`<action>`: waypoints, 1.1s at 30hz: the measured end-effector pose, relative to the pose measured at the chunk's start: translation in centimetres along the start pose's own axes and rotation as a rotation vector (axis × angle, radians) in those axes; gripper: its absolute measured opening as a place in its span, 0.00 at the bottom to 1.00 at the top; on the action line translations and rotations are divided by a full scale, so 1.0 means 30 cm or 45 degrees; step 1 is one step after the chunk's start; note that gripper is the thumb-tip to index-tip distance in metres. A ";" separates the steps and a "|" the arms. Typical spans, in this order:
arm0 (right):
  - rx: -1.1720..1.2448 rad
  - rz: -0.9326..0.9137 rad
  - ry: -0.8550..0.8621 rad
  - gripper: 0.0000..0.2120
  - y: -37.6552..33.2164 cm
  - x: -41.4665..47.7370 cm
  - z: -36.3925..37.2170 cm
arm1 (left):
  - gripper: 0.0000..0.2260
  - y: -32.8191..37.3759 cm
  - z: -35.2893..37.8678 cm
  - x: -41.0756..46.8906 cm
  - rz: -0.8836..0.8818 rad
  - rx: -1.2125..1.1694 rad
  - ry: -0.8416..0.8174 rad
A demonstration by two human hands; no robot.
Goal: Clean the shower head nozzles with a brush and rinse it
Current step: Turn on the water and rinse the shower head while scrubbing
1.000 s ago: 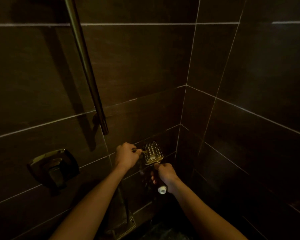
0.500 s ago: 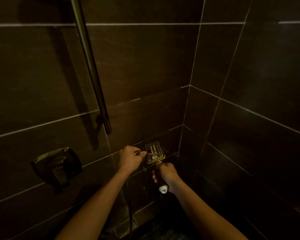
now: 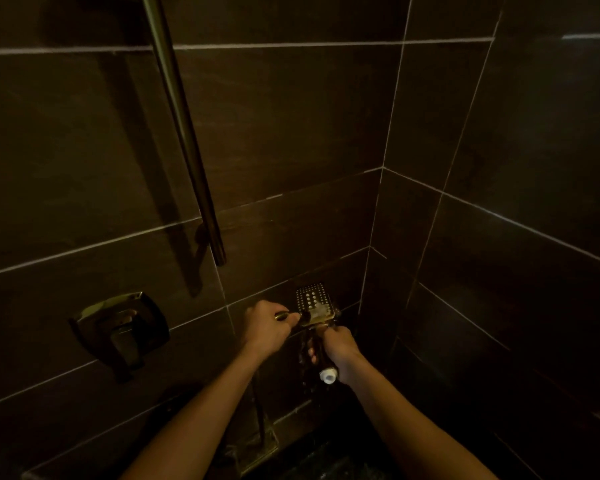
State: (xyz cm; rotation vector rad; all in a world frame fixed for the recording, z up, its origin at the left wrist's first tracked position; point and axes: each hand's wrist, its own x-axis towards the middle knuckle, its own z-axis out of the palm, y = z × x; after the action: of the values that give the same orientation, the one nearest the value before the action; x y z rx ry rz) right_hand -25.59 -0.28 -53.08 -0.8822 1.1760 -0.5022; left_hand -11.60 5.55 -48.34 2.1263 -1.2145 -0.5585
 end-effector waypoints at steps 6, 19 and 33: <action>0.026 -0.059 0.034 0.13 -0.029 -0.013 -0.027 | 0.07 0.098 0.053 0.025 0.113 -0.058 -0.037; -0.002 0.018 0.024 0.12 -0.031 0.003 -0.041 | 0.09 0.097 0.057 0.086 -0.013 -0.014 0.200; 0.041 0.030 0.030 0.13 -0.034 0.038 -0.026 | 0.11 0.032 0.040 0.092 0.015 -0.010 0.174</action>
State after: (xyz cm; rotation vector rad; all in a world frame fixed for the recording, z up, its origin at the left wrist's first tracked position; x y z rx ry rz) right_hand -25.83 -1.98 -53.01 -0.8355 1.1956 -0.5121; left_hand -11.58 2.40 -48.67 2.1126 -1.1459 -0.4050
